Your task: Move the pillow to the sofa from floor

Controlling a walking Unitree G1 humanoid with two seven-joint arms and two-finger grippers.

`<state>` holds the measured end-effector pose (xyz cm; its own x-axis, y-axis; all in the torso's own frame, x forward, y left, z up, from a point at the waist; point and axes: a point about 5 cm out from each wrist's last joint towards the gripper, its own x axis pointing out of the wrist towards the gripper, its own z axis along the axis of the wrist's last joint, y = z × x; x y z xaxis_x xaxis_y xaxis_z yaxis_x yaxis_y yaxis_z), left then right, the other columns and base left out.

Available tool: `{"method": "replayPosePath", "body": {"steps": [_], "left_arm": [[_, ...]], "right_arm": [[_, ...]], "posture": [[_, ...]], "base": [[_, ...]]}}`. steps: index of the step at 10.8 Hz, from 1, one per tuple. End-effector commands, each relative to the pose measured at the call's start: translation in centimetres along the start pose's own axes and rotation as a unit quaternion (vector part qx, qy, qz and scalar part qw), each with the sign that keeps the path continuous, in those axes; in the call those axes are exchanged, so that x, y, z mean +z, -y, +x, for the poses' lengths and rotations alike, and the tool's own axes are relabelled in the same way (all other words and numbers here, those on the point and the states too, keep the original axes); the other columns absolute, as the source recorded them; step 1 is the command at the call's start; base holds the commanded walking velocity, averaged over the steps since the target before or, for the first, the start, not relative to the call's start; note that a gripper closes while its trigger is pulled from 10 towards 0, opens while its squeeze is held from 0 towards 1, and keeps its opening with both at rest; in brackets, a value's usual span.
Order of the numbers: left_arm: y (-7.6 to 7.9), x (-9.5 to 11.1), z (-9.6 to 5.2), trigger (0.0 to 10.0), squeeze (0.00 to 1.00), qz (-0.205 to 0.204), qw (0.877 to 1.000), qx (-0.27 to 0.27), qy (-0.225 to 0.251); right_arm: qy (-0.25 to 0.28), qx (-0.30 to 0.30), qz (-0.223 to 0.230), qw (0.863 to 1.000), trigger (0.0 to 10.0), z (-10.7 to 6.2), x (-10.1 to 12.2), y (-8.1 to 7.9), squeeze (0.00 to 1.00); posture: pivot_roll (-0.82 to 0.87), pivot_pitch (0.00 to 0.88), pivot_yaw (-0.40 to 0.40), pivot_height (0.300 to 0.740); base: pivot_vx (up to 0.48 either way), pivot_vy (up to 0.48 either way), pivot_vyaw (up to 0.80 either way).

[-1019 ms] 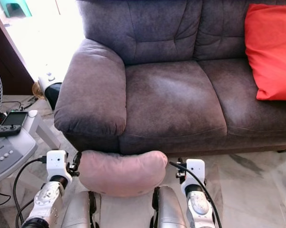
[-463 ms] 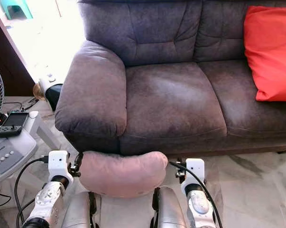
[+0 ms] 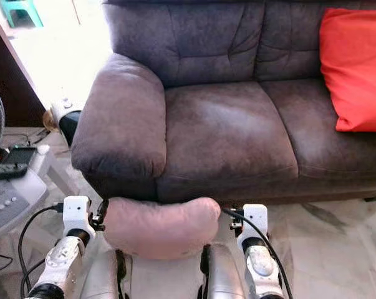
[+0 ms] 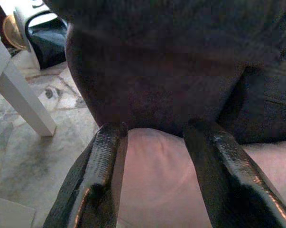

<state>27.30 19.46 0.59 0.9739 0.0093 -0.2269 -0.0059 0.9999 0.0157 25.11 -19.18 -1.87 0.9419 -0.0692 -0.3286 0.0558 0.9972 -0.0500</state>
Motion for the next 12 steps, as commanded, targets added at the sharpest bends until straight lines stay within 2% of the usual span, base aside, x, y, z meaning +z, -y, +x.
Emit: {"method": "replayPosePath", "body": {"steps": [1, 8, 12], "left_arm": [[-0.27, -0.05, 0.01, 10.0, 0.0, 0.0, 1.0, 0.003, -0.005], [-0.19, 0.13, 0.24, 10.0, 0.0, 0.003, 1.0, 0.0, -0.008], [0.04, 0.15, 0.37, 10.0, 0.0, 0.002, 1.0, -0.002, -0.011]], "right_arm": [[-0.012, -0.003, -0.001, 1.0, 10.0, -0.2, -0.45, 0.15, 0.0], [-0.018, 0.012, 0.017, 1.0, 10.0, 0.07, -0.32, -0.33, 0.0], [-0.01, 0.018, 0.002, 1.0, 10.0, 0.25, 0.06, -0.42, 0.0]], "posture": [[0.05, 0.09, -0.019, 0.555], [0.05, 0.084, -0.014, 0.555], [0.04, 0.065, -0.016, 0.555]], "base": [[0.0, 0.0, 0.0], [0.0, 0.0, 0.0], [0.0, 0.0, 0.0]]}}
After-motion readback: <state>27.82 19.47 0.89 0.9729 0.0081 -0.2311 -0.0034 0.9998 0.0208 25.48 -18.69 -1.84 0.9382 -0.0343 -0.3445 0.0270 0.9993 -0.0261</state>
